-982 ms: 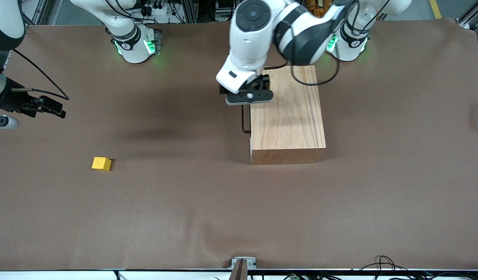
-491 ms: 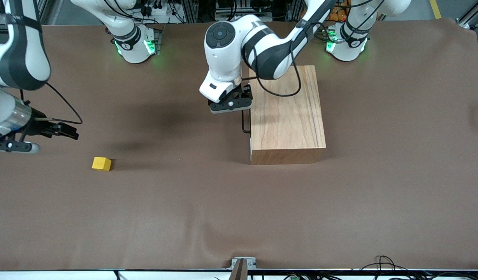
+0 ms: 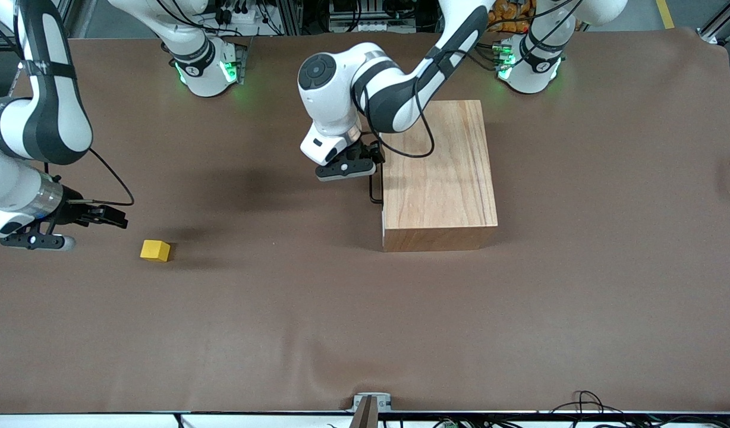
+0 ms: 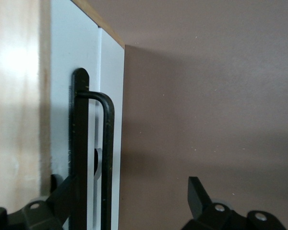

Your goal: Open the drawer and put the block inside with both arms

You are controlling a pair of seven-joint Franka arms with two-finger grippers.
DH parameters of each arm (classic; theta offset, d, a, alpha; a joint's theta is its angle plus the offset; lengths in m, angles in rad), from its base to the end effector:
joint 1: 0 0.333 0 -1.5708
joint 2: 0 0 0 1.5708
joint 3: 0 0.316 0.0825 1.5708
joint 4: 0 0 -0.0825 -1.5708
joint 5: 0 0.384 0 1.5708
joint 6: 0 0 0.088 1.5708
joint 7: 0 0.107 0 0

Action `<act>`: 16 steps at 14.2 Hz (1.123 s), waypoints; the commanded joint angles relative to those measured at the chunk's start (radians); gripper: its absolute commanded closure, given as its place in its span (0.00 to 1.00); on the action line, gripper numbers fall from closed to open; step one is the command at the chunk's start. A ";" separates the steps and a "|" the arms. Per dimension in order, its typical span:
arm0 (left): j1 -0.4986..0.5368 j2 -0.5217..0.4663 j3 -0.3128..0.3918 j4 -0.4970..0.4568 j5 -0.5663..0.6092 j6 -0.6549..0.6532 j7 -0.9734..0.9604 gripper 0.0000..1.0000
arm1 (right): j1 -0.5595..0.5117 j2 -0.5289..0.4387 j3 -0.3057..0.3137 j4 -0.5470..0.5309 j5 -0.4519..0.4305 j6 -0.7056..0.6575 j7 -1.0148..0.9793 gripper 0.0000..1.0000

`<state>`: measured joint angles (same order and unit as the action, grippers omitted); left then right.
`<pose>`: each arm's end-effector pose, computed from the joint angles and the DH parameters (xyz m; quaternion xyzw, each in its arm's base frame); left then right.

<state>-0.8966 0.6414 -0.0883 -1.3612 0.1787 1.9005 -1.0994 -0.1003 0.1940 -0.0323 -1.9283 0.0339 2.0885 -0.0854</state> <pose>0.4169 -0.5817 0.3373 -0.9967 -0.0314 -0.0235 0.0711 0.5916 -0.0765 0.3864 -0.9993 0.0320 0.0155 0.0132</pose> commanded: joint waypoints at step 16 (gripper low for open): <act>-0.021 0.083 0.004 0.039 0.067 0.095 0.055 0.00 | 0.010 0.367 0.017 0.072 0.001 0.239 -0.063 0.00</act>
<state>-0.9122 0.6997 -0.0879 -1.3523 0.2251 1.9578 -1.0558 -0.0840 0.5505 -0.0192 -1.8737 0.0344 2.3375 -0.1262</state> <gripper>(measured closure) 0.000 0.000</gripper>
